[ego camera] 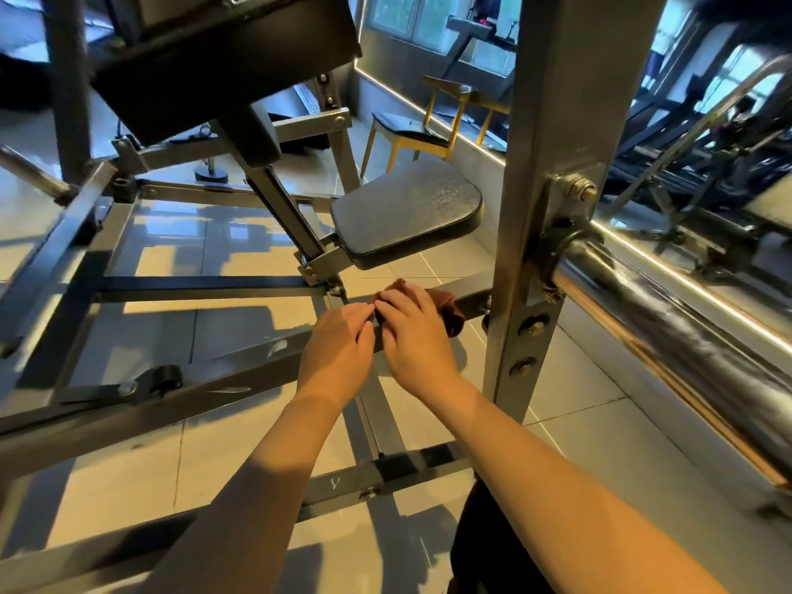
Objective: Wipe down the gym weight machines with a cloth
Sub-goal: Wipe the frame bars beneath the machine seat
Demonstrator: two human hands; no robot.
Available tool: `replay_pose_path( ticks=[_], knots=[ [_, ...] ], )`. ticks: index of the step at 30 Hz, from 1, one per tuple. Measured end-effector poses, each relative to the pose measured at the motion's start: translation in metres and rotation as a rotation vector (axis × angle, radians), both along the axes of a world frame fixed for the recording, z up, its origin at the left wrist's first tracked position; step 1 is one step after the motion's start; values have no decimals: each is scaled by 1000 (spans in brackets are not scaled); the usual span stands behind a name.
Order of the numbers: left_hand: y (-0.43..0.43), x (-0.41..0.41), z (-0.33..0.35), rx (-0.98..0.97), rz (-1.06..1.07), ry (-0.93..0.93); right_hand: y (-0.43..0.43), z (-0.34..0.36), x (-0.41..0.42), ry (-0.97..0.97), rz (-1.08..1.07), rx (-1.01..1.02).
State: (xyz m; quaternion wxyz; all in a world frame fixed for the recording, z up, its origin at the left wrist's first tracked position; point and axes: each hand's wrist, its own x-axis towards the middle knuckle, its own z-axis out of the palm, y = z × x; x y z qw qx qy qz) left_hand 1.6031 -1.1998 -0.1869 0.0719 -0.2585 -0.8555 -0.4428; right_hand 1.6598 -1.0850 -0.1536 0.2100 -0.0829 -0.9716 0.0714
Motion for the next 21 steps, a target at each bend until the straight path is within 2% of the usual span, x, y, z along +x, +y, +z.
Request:
replay_pose_path(
  ticks=[3,7,8,12,14,17,19,21],
  knots=[
    [-7,2,-4,-42,-18,19,27,5,4,4,12,68],
    [-10,3,-7,-24,25,-59,45,15,-2,13,-259,-13],
    [-10,3,-7,-11,40,-67,35,13,-3,11,-240,-20],
    [-10,8,-7,-41,61,-11,-11,0,4,-82,115,-47],
    [-12,8,-10,-45,59,-15,-3,5,7,-97,156,-21],
    [-16,7,-14,-46,27,-35,30,11,12,-45,7,57],
    [-17,6,-16,-41,16,-46,41,13,12,-30,-154,24],
    [-17,5,-15,-28,28,-55,26,10,7,-38,-144,39]
  ],
)
